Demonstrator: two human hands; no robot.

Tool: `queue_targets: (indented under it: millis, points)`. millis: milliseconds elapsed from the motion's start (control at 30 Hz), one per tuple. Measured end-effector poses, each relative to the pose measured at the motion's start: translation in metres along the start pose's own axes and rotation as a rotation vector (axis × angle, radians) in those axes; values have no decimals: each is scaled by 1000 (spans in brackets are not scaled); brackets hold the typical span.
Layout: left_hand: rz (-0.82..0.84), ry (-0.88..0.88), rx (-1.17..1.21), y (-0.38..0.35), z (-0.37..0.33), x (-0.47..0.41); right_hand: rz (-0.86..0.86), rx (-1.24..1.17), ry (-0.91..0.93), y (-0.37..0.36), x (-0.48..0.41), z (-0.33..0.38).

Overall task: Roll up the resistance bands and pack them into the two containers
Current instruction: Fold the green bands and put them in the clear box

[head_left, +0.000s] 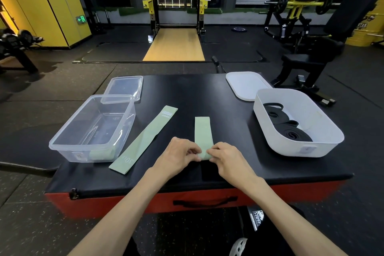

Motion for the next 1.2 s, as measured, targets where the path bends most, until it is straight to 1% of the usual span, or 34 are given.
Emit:
queue_targets:
  millis: [167,333,500,733,833,900,967,1200]
  points:
    - [-31,39,41,2,2,-2,-28,14,-27,4,0,2]
    - [2,58,31,-1,6,-7,-55,7,-17,8,-1,6]
    - [14,77,34,-2,9,-8,-50,-15,-53,8,0,3]
    - [-96,49,-15,3,7,-2,-76,-15,-79,5,1,0]
    - [-128,-20,-69,4,1,1,-59,-4,-96,2,-1,-3]
    - [-91,-73,-137,1,-2,0,-45,-3,-113,1,-3,-5]
    - [-46,-84,-178,-4,-2,-2,-35,-10,-124,1,-3,-5]
    - [-16,-91,-196,-6,-1,-8,0,-17,-141,-4,0,-6]
Point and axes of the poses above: each hand's wrist, its own x-axis away from the middle knuckle, its own y-axis out of the back of the hand, z = x × y, the point moved 9 cm from there along -x, towards the middle knuckle, and after that the axes turned 8 degrees about -z, right-handed, at the moved point
